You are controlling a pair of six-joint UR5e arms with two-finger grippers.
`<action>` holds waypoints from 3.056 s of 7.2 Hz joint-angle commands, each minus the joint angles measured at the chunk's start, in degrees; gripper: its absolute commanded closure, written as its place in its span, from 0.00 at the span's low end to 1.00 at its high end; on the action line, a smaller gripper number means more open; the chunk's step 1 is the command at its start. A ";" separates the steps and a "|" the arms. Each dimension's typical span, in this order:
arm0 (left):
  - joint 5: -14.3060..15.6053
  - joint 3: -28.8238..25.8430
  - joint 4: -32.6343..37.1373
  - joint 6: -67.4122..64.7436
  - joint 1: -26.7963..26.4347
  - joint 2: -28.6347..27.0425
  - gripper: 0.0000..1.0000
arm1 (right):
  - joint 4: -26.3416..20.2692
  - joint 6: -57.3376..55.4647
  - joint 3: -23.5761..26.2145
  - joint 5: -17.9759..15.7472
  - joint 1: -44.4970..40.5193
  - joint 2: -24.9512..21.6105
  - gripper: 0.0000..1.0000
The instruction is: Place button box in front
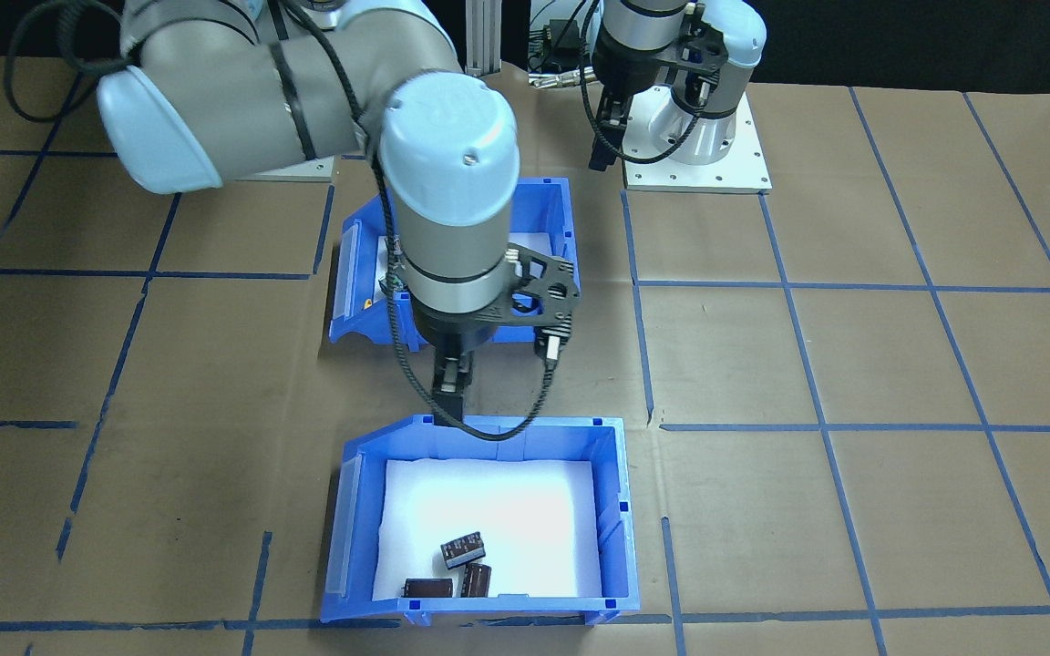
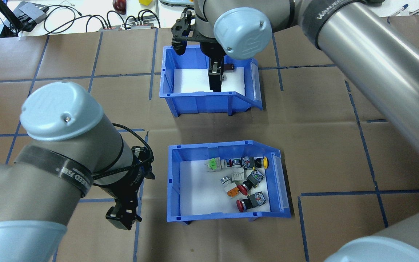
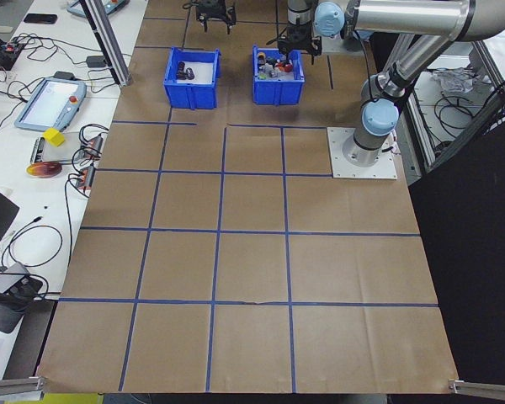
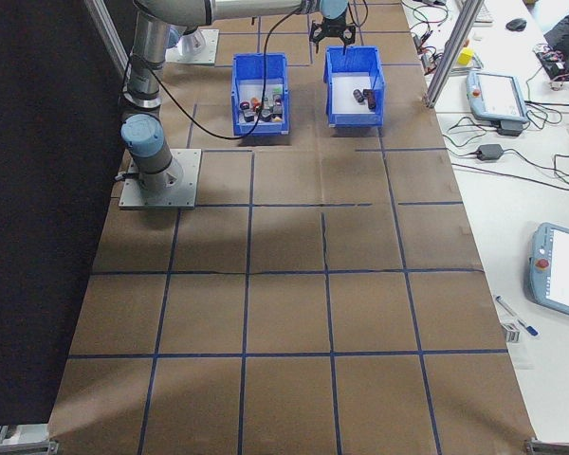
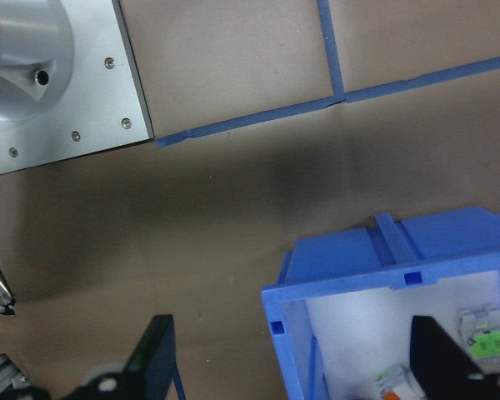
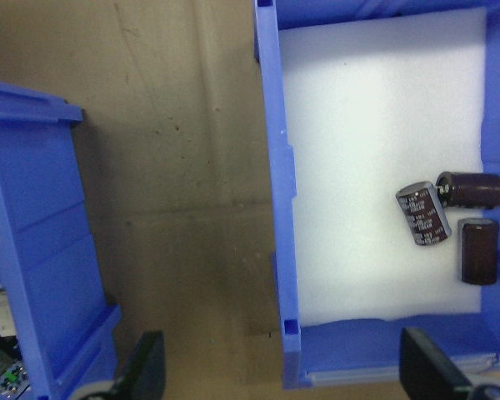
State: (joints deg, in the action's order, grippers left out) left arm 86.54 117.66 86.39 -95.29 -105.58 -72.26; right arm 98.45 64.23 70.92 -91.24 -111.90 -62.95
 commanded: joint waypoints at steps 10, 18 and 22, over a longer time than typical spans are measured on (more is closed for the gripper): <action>-2.96 4.60 -25.57 -24.15 -18.77 -18.60 0.07 | 9.75 1.07 0.45 -0.69 -2.80 9.78 0.79; -0.07 4.25 -24.50 -15.51 -16.17 -10.24 1.00 | 2.91 18.68 0.01 -4.21 12.80 -1.54 0.94; -1.11 0.84 -21.76 6.58 4.15 -8.91 1.00 | 3.07 36.72 8.33 -3.34 30.29 -11.20 0.94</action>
State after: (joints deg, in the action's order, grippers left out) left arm 85.57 120.67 66.46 -93.78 -104.82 -78.21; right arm 101.45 95.83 75.79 -95.21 -87.02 -70.75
